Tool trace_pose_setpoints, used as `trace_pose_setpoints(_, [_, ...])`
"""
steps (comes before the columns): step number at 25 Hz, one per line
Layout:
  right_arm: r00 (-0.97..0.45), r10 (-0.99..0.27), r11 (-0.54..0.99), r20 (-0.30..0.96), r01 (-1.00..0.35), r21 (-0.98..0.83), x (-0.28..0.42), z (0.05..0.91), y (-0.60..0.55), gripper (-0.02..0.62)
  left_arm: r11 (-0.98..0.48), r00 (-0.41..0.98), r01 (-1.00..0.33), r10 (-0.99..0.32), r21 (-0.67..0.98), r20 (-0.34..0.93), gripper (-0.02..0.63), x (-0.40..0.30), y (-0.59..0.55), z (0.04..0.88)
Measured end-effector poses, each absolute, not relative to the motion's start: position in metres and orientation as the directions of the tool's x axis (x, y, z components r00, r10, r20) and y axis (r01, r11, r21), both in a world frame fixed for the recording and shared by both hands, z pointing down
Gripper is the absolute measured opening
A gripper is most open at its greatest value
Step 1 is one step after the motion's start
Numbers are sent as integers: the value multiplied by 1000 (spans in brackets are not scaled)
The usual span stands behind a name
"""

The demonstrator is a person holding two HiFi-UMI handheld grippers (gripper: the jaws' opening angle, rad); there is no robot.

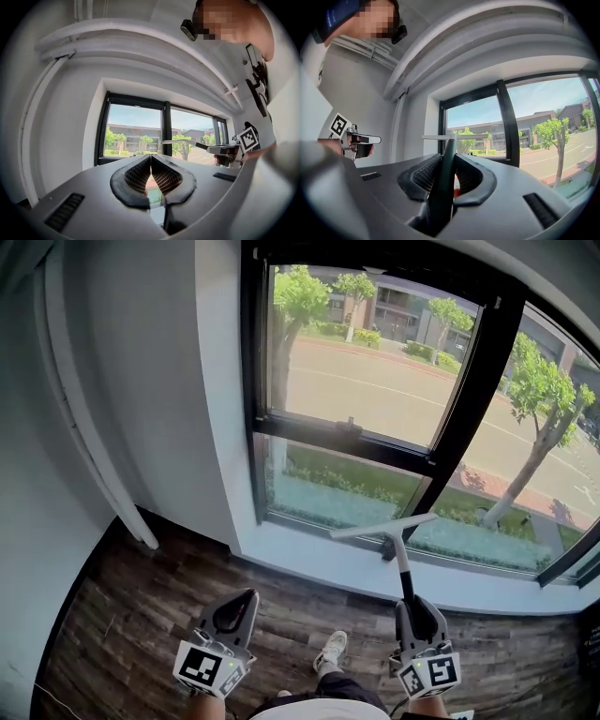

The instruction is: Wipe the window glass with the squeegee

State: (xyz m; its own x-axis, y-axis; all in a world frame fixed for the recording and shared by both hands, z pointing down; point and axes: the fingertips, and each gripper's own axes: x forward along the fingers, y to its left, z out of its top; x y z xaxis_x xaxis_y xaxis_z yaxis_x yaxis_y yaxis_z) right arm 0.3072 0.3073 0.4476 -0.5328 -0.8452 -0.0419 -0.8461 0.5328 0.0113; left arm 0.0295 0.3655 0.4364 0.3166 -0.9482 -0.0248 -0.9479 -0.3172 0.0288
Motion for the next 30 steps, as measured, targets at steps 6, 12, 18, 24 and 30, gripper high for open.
trace_pose_setpoints(6, [-496, -865, 498, -73, -867, -6, 310, 450, 225, 98, -334, 334, -942, -943, 37, -15, 18, 29, 283, 440])
trace_pose_setpoints(12, [-471, -876, 475, -102, -880, -18, 318, 440, 121, 98, -351, 351, -936, -936, 17, -27, 20, 37, 176, 423])
trace_pose_setpoints(18, [-436, -891, 440, -129, -898, -6, 341, 426, 16, 98, -370, 369, -928, -929, 32, -39, 18, 58, 67, 413])
trace_pose_setpoints(24, [-396, -910, 400, -123, -917, -6, 363, 426, -54, 98, -415, 414, -909, -910, 44, -20, 20, 83, -10, 419])
trace_pose_setpoints(30, [-336, -935, 341, -112, -940, -29, 370, 426, -86, 98, -493, 494, -867, -870, 67, -17, 19, 94, -77, 426])
